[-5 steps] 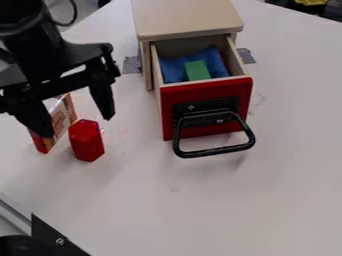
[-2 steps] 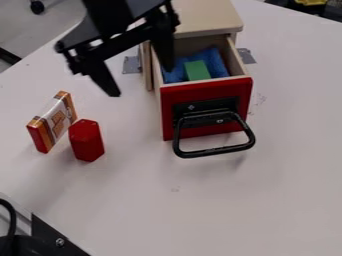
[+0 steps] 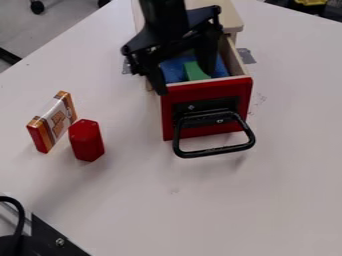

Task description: Take out the green object from the drawer and put it on the table under the red object

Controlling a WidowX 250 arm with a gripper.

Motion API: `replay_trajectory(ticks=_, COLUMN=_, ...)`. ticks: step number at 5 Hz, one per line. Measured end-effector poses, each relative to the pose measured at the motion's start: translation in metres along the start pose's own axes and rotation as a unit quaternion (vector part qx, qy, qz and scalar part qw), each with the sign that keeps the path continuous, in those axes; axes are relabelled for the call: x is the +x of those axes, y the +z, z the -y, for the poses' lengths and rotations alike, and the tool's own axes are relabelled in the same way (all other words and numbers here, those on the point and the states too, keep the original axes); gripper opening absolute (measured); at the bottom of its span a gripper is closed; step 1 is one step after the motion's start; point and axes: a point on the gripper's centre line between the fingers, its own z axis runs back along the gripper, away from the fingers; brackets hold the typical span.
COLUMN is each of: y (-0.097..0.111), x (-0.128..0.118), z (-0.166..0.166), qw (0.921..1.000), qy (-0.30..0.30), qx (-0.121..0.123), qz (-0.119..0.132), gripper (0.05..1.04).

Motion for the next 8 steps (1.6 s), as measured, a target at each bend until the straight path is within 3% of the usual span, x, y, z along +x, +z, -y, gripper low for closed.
replay_trajectory(ticks=2, y=-0.030, x=0.020, z=0.037, qw=0.9997, qy=0.015, qx=0.012, qz=0.013, gripper=1.000)
replay_trajectory(ticks=4, y=-0.032, x=0.037, z=0.069, qw=0.9996, qy=0.023, qx=0.008, qz=0.017, gripper=1.000)
replay_trajectory(ticks=5, y=-0.030, x=0.040, z=0.069, qw=0.9996, qy=0.012, qx=0.015, qz=0.020, gripper=1.000)
replay_trajectory(ticks=6, y=-0.027, x=0.043, z=0.059, qw=0.9979, qy=-0.027, qx=0.053, qz=0.026, gripper=1.000)
replay_trajectory(ticks=7, y=-0.024, x=0.044, z=0.051, qw=0.9962, qy=-0.058, qx=0.063, qz=0.017, gripper=1.000)
replay_trajectory(ticks=8, y=-0.015, x=0.044, z=0.046, qw=0.9960, qy=-0.071, qx=0.053, qz=0.011, gripper=1.000)
